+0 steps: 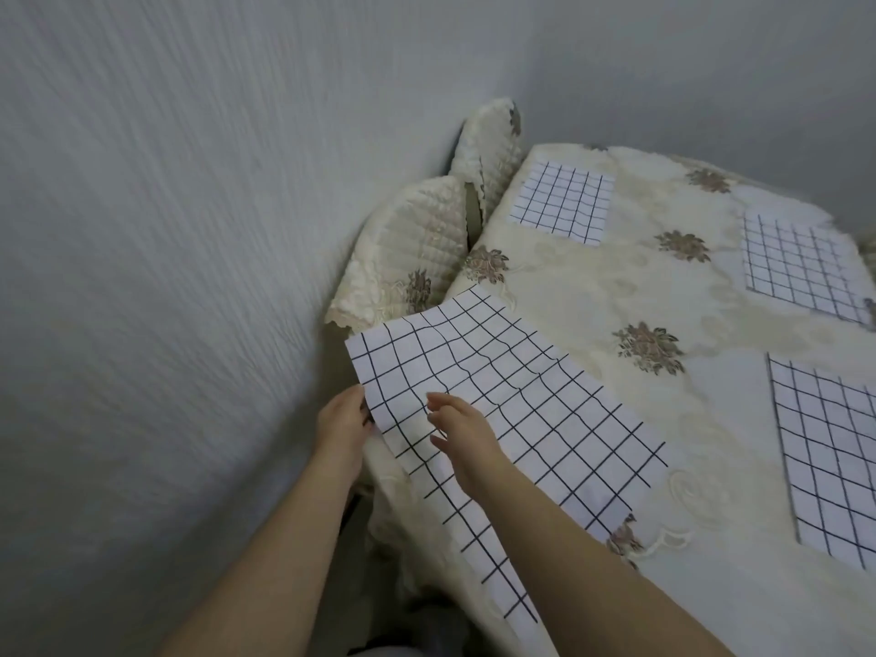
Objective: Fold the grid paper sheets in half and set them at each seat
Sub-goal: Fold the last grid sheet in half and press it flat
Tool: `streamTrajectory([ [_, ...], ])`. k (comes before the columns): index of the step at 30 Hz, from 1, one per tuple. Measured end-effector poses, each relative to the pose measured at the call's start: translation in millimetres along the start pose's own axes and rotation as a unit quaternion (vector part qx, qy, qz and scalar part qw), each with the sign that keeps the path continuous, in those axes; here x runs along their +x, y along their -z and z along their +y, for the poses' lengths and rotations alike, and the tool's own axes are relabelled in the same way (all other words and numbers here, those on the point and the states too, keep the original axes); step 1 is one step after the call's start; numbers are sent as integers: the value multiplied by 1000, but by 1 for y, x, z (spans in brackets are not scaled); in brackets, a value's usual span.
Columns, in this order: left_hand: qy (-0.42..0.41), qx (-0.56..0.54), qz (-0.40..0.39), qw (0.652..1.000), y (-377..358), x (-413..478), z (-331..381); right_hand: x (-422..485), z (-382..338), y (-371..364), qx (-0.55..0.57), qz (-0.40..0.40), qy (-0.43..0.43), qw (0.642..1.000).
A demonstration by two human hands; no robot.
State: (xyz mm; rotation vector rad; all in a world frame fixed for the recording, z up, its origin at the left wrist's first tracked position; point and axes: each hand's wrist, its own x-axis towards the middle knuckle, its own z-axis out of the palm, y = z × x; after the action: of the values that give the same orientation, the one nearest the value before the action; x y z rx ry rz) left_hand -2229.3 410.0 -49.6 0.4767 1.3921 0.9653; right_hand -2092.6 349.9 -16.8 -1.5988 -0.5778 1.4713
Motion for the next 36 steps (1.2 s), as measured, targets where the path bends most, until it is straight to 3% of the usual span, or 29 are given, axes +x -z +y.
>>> streamTrajectory([
  [9, 56, -13, -31, 998, -7, 3, 6, 2, -15, -35, -95, -47, 3, 994],
  [17, 64, -43, -102, 992, -38, -9, 6, 11, -26, -31, -155, 112, 74, 979],
  [24, 63, 9, -204, 977, -71, -27, 5, 18, -26, 16, -76, 260, 120, 955],
  [29, 28, 29, -231, 972, -95, -39, 3, 5, -32, 64, 27, 316, 139, 938],
  [36, 28, 43, -264, 963, -131, -56, -15, -29, -34, 146, 146, 422, 155, 881],
])
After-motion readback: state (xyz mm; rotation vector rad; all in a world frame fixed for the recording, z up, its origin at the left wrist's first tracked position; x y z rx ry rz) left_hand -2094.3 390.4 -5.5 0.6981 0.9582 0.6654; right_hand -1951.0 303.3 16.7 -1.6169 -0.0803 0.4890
